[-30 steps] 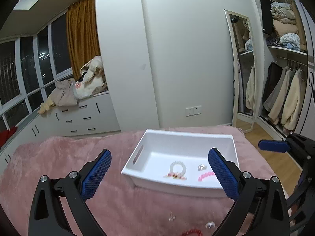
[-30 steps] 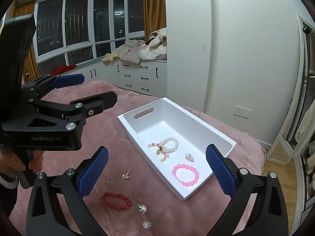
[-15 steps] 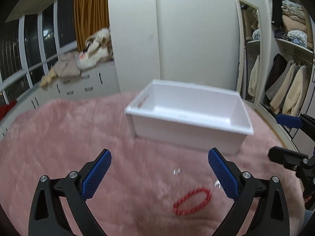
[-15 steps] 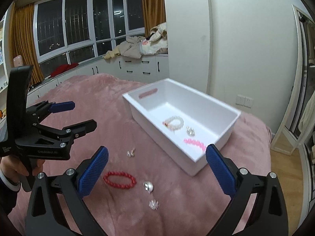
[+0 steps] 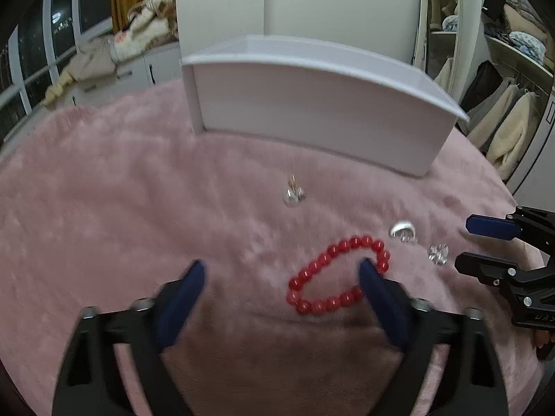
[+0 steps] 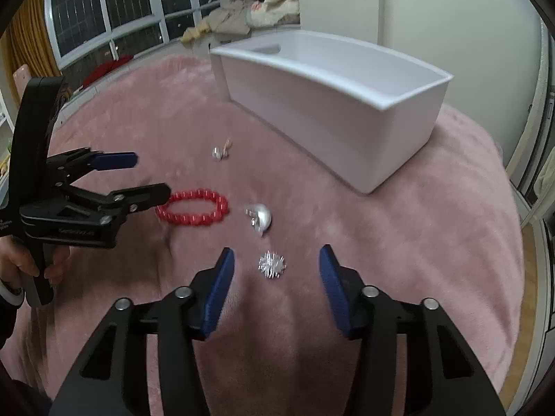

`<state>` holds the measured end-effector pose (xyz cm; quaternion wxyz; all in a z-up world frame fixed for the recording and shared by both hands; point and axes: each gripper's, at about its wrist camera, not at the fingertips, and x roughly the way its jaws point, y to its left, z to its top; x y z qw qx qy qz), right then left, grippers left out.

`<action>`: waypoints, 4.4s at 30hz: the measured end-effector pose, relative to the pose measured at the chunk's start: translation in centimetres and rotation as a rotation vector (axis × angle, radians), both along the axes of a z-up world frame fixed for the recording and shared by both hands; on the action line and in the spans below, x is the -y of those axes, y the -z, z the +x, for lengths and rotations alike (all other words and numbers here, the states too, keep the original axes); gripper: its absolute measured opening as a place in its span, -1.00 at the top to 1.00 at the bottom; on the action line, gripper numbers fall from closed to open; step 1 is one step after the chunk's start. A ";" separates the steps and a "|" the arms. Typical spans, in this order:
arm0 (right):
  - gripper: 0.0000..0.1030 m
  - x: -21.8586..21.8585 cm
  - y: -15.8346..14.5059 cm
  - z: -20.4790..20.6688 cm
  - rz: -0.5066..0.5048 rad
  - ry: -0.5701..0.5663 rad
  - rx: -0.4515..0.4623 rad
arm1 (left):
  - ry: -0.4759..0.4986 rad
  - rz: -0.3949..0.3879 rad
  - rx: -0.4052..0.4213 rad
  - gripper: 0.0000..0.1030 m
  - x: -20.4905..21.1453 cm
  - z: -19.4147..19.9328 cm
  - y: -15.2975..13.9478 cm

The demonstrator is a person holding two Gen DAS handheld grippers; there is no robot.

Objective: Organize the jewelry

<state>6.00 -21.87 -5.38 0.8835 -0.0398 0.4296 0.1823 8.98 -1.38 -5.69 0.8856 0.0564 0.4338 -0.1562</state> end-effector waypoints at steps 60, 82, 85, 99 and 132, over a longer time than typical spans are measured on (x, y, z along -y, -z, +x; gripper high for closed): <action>0.63 3.8 -12.3 6.3 0.161 0.006 0.201 | 0.096 -0.203 0.177 0.71 3.5 5.1 -17.1; 0.63 3.9 -12.2 14.7 0.068 0.070 0.142 | 0.109 -0.050 0.134 0.71 8.8 17.4 -15.7; 0.63 3.8 -11.2 15.4 0.044 0.077 0.117 | 0.099 -0.044 0.096 0.71 9.1 18.5 -13.7; 0.63 2.3 -8.4 19.3 -0.065 0.107 0.027 | 0.032 -0.021 -0.006 0.71 10.1 23.0 -10.0; -0.25 -0.5 -7.0 20.2 -0.206 0.159 0.044 | -0.140 -0.022 -0.055 -0.32 7.9 25.3 -9.5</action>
